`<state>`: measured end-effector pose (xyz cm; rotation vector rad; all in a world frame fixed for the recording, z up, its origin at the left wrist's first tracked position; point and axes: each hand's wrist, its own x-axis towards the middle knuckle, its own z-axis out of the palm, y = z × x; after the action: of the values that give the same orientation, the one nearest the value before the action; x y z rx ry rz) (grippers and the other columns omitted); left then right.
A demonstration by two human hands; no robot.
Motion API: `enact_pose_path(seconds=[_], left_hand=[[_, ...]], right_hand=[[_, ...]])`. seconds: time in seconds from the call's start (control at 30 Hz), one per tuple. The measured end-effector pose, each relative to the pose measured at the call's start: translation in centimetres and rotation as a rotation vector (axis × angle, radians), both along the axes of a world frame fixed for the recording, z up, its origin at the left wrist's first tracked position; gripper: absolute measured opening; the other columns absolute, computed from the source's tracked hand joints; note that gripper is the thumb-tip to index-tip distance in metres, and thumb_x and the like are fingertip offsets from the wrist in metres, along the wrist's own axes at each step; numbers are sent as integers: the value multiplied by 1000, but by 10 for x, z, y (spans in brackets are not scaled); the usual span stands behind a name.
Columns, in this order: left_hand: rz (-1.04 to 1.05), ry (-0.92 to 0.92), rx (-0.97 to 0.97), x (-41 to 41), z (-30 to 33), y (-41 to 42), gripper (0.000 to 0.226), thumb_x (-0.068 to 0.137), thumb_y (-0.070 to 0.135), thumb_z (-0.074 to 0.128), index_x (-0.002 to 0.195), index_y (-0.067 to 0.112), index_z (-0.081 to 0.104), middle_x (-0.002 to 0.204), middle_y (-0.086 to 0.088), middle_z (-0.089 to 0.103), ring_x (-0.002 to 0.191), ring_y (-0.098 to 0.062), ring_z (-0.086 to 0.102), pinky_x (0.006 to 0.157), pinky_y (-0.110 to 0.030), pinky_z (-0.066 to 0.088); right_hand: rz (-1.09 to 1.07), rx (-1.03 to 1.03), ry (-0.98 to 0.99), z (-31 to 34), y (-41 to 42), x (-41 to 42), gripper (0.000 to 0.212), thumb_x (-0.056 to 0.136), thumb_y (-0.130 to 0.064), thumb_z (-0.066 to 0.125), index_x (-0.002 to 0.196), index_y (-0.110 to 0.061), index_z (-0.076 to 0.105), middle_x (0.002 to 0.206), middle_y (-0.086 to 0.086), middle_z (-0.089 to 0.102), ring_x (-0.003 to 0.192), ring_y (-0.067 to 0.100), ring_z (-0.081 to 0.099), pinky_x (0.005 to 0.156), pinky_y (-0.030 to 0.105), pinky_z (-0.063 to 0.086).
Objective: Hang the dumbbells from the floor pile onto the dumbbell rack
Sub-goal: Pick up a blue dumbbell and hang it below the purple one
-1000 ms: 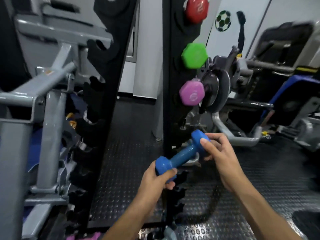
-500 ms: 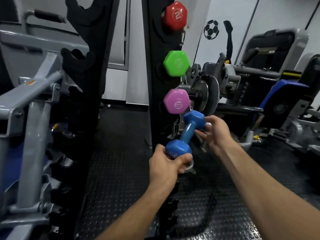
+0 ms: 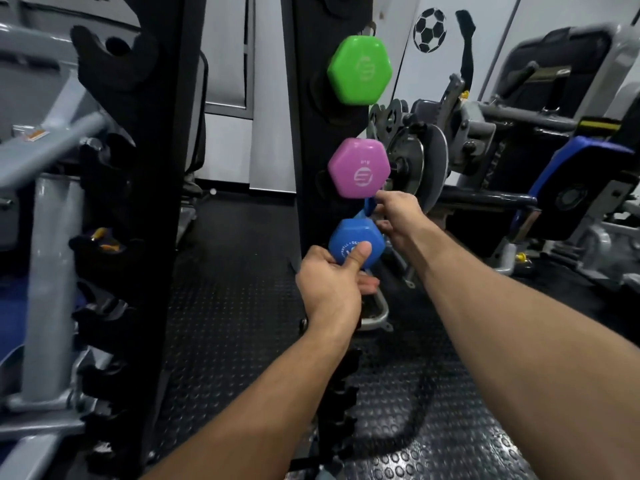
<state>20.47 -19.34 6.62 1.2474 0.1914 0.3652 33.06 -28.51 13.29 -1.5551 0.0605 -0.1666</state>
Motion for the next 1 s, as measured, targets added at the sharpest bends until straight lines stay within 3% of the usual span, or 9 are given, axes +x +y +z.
enact_pose_path(seconds=[0.13,0.2,0.27,0.37,0.47,0.57,0.63,0.8,1.0], left_hand=[[13,115,104,-3,-4,5,45,83,44,81,86,7,56,62,-15,72,50,-25,72,52,-36,61],[88,173,303,-2,-8,10,58,75,66,77,79,11,61,63,-9,72,51,-22,70,52,-34,59],[191,199,505,-3,-9,16,66,66,80,73,77,16,59,73,-2,69,64,-23,68,60,-38,58],[307,134,661,-3,-8,24,76,62,77,78,100,17,51,102,2,58,87,-22,61,73,-39,50],[212,-4,640,8,-11,34,98,62,69,84,136,18,44,134,2,52,120,-21,57,99,-39,51],[55,-89,594,18,-16,39,105,66,66,80,153,29,34,139,5,60,125,-16,59,105,-40,51],[24,-98,611,20,-19,40,108,68,69,77,156,30,28,141,3,60,127,-17,60,106,-41,52],[12,-118,614,23,-23,42,111,66,76,72,157,32,25,139,4,61,124,-17,61,103,-42,54],[-10,-145,607,20,-21,46,99,74,63,79,154,34,29,135,9,62,120,-12,62,102,-36,54]], right_hand=[[89,-57,-14,1,19,4,31,97,-1,53,71,-17,54,45,-8,54,39,3,49,39,16,40],[142,-22,23,-2,22,4,27,96,-5,53,72,-17,58,52,-6,58,51,9,54,48,22,45],[144,-6,52,-4,24,0,20,96,-14,54,78,-19,61,63,-4,63,59,13,57,60,27,47],[138,34,42,-10,23,-2,19,96,-24,57,80,-19,65,64,-3,68,60,13,63,67,29,52],[143,110,45,-15,21,-5,17,89,-30,64,77,-18,65,67,0,67,74,20,60,76,37,52],[173,149,76,-19,16,-10,23,89,-34,66,73,-19,58,62,-3,57,61,14,50,60,29,45],[219,152,101,-20,14,-13,31,96,-34,60,70,-19,57,57,-5,53,50,10,46,53,24,41],[257,146,100,-16,15,-24,32,100,-36,56,75,-16,61,52,-7,59,43,7,55,45,22,47],[259,157,89,-18,13,-22,32,94,-42,62,74,-17,66,63,-4,58,52,10,47,58,26,40]])
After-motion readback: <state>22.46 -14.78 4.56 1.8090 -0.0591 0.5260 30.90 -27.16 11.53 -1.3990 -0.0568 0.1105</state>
